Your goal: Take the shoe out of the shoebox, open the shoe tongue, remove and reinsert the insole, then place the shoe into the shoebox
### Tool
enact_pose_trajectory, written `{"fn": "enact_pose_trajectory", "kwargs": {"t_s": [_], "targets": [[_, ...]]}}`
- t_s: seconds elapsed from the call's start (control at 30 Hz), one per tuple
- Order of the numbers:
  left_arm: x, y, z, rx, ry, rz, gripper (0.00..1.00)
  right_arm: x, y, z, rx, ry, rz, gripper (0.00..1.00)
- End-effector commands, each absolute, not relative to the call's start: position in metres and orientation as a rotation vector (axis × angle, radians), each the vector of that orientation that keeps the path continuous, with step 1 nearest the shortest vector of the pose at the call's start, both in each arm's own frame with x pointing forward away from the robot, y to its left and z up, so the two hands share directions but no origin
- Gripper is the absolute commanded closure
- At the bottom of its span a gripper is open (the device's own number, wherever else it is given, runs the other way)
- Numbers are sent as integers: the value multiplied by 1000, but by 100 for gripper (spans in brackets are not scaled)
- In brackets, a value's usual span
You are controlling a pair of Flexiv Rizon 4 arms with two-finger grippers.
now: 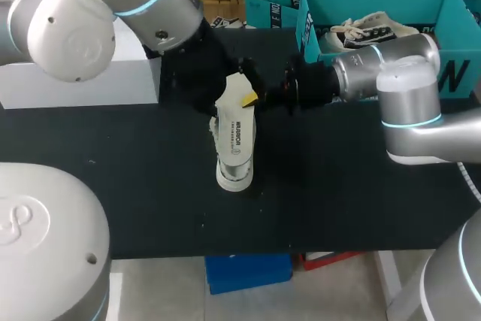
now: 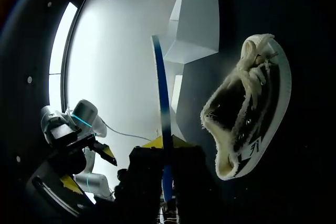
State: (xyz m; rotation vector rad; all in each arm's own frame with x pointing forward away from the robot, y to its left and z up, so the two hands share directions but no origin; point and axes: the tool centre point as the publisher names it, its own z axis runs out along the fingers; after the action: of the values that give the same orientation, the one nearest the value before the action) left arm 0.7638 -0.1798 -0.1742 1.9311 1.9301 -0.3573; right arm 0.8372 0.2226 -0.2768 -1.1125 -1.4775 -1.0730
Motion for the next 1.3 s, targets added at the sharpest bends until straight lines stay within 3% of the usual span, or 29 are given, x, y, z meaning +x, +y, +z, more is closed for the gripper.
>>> {"fn": "enact_pose_trajectory", "kwargs": {"t_s": [0.03,1.3], "targets": [[767,-183,-171,2009,2023,-224,0,838,224,-278,-1112,-1477,-1073,100],[783,-187,-191,2111,2107,-113,0,838,224,-278,-1112,-1477,-1073,100]]}}
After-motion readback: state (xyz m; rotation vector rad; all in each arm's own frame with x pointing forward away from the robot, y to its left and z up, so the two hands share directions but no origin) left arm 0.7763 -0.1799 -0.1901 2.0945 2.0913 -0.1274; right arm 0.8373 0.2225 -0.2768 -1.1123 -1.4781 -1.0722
